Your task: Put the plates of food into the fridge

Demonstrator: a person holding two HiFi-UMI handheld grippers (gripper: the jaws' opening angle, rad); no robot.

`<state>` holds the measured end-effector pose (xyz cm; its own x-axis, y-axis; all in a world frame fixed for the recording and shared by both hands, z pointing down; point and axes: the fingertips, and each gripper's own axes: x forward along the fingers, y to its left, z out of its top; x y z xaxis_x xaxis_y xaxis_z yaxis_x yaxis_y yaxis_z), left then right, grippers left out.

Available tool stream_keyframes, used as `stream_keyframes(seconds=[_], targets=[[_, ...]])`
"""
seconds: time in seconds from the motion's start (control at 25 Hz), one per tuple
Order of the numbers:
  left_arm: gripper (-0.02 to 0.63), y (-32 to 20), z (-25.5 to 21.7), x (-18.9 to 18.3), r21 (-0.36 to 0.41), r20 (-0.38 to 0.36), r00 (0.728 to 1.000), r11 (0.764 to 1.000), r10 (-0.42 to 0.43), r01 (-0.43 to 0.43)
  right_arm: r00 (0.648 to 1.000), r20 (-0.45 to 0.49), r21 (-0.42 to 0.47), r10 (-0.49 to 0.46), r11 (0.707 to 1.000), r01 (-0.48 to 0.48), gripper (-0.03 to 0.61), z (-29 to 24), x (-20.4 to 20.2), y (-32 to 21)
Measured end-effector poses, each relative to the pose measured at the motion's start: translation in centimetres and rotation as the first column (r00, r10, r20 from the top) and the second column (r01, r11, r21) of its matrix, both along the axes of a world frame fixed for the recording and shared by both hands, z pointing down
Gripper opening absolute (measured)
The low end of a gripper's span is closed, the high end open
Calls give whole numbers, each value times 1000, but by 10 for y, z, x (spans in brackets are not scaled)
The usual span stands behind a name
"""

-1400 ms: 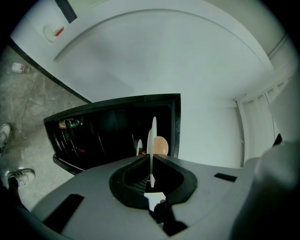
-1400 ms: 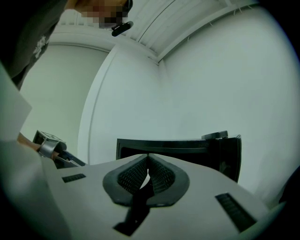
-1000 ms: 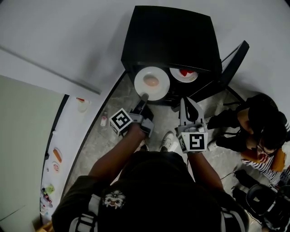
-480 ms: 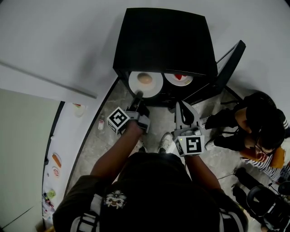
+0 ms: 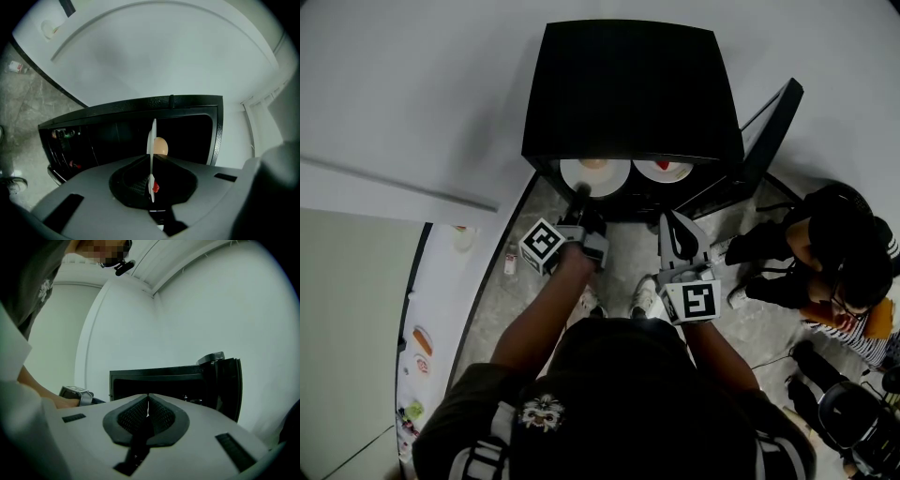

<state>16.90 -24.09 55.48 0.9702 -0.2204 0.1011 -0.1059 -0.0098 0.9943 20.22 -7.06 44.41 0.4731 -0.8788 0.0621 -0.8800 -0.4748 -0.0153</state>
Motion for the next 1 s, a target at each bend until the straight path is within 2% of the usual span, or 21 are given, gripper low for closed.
stream_keyframes(seconds=[0.32, 0.6, 1.0], targets=[[34, -10, 0, 12, 8, 4, 1000, 1000, -7, 7, 1000, -7, -15, -22, 1000, 22, 26, -1, -1, -2], [34, -15, 7, 19, 3, 29, 999, 1000, -18, 18, 1000, -16, 12, -13, 1000, 13, 26, -7, -1, -1], [34, -20, 13, 25, -22, 28, 998, 998, -59, 59, 1000, -5, -13, -12, 1000, 12, 26, -4, -1, 4]])
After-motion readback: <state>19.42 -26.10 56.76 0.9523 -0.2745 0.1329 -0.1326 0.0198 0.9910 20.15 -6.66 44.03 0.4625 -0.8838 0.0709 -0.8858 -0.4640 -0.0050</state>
